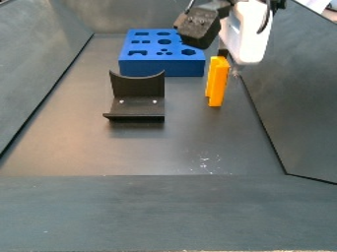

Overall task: Pick up the arch object. Move up. Rotate the arch object. Move to above the board. Insert the arch object.
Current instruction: Rotate the arch object, then move to above the board.

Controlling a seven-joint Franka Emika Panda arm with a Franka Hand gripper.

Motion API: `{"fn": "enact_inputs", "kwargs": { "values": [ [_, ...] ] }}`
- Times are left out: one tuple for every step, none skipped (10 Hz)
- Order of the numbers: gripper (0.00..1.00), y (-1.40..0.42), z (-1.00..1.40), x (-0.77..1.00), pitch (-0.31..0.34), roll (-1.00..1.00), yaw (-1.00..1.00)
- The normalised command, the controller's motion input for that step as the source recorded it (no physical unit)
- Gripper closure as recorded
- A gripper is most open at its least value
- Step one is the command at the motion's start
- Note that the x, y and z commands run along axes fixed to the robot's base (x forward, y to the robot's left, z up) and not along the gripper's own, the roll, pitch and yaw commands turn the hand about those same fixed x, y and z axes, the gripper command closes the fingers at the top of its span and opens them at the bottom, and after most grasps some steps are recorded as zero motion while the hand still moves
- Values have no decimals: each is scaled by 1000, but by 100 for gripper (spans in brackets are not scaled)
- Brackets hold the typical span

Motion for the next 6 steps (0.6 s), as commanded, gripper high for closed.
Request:
{"fn": "enact_inputs", "kwargs": {
  "values": [
    [0, -12, -417, 28, -47, -64, 24],
    [0, -11, -312, 32, -46, -71, 23],
    [0, -10, -239, 35, -44, -76, 23],
    [100, 0, 0, 0, 0, 0, 0],
    [100, 11, 1000, -23, -53, -67, 209],
    [100, 11, 1000, -25, -47, -67, 207]
  ]
}}
